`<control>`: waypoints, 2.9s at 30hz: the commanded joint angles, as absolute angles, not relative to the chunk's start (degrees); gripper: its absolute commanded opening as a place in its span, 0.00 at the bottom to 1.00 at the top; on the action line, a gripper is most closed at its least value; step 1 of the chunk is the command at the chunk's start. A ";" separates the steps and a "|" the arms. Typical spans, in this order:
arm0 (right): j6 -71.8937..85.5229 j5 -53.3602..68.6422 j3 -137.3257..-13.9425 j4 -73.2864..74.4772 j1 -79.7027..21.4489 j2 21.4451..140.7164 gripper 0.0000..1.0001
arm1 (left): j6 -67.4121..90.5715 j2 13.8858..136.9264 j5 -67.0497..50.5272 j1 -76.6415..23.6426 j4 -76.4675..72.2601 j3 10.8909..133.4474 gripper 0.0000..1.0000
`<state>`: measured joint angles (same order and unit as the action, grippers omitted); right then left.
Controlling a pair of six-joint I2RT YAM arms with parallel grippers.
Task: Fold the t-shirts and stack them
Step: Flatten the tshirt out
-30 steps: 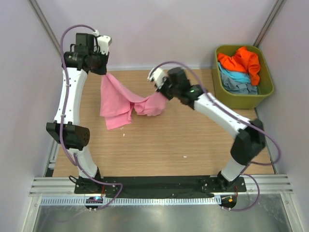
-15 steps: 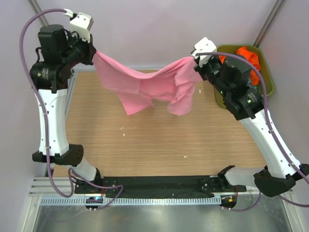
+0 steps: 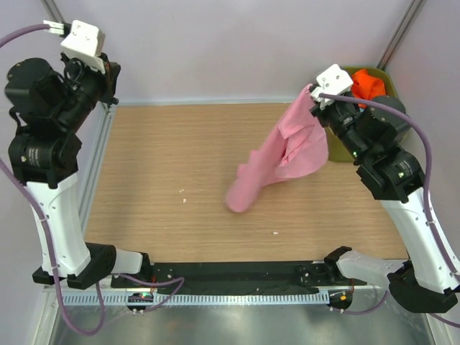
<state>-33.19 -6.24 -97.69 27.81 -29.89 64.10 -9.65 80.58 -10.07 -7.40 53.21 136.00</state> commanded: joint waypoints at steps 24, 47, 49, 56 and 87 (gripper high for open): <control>-28.73 10.28 -110.19 21.36 -38.39 92.35 0.01 | 2.11 77.79 -11.43 1.47 39.64 85.52 0.75; -28.74 0.53 -94.77 11.25 -28.48 96.59 0.01 | -8.87 76.36 -27.32 2.11 50.69 80.07 0.69; -29.35 1.32 -91.52 12.12 -27.78 96.77 0.01 | -11.42 78.04 -28.38 1.50 52.37 79.46 0.70; -28.83 2.02 -86.40 11.95 -27.60 95.98 0.01 | -15.90 84.54 -32.52 0.61 59.66 75.76 0.69; -29.53 2.29 -84.64 13.10 -27.77 94.48 0.01 | -11.51 111.08 -29.09 -2.73 57.30 83.31 0.53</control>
